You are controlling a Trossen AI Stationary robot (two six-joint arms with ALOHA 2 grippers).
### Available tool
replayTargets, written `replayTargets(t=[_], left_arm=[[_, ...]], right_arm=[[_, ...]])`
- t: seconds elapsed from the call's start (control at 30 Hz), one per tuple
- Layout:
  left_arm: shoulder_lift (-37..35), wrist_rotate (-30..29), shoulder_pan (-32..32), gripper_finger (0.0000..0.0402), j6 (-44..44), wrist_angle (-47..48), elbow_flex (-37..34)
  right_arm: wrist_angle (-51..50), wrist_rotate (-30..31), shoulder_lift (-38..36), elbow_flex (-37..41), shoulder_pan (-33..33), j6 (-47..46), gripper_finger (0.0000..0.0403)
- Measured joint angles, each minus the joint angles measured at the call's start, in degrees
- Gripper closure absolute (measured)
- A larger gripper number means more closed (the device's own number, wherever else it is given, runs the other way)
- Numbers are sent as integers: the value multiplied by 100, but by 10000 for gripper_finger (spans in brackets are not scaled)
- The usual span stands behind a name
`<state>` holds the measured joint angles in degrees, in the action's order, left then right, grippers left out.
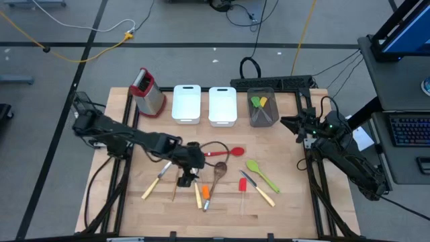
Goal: Pick & Place Kitchen Items
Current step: Put the orange silicone spatula into the black bin
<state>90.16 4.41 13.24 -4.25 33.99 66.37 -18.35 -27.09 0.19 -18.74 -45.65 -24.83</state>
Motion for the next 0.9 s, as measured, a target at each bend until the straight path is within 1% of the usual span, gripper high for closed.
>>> replayTargets(t=[0.17,0.3,0.57,0.73,0.9], left_arm=[[740,-18,-52,128,1562,216,333],[1100,-268,-47,128,2562,277,386],[1538,-300,-51,128,3329,184,391],[1785,-148,-51,128,3433,-38,391],[1962,-136,-51,128,3451,-278,391]], right_arm=[[0,0,0,0,-1,-1,314],[-2,0,0,0,0,-1,314],[-42,0,0,0,0,-1,314],[-42,0,0,0,0,-1,314],[-42,3,9,0,-1,-31,314]])
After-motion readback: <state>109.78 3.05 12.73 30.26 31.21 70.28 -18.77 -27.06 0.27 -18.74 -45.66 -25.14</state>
